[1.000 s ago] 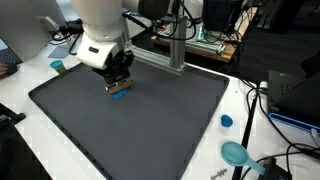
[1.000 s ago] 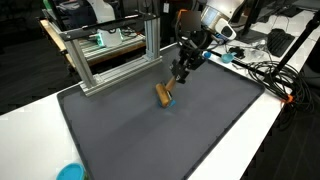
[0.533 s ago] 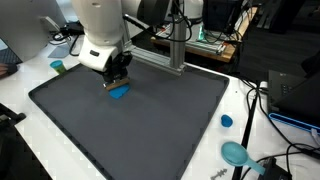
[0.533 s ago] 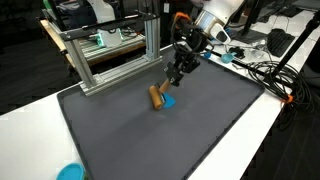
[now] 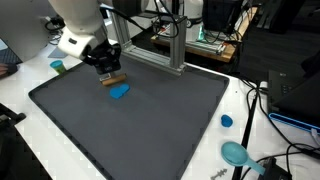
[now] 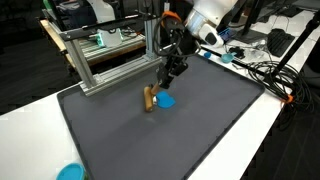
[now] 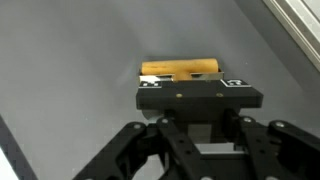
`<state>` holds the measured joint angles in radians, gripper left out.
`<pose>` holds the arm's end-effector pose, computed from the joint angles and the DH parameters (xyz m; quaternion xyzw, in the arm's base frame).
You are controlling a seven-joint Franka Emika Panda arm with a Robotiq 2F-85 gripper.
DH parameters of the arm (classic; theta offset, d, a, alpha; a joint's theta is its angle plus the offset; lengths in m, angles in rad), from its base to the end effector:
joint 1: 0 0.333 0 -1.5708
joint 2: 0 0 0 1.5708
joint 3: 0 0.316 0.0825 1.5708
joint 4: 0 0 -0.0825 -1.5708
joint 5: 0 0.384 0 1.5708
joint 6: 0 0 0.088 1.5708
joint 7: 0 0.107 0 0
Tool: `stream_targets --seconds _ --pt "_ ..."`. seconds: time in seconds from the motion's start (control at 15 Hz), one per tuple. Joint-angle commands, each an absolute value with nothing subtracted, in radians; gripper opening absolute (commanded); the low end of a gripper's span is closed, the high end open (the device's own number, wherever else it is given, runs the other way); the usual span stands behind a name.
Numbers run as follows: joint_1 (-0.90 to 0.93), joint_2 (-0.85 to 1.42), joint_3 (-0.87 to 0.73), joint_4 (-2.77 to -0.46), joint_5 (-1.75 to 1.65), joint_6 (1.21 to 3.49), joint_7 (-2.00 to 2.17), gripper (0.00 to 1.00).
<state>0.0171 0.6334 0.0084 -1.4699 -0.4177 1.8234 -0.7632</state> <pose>0.6854 -0.0166 0.2937 0.8646 0.4452 -0.1954 0.1271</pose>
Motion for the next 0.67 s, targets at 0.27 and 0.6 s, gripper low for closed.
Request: stream_targets --seconds 0.27,0.6 --pt "-0.145 0.294 0.051 -1.561 -0.059 1.675 -0.922 0.22" --pt "-0.190 0.046 -0.018 -1.817 0.148 1.728 -0.844 0.22"
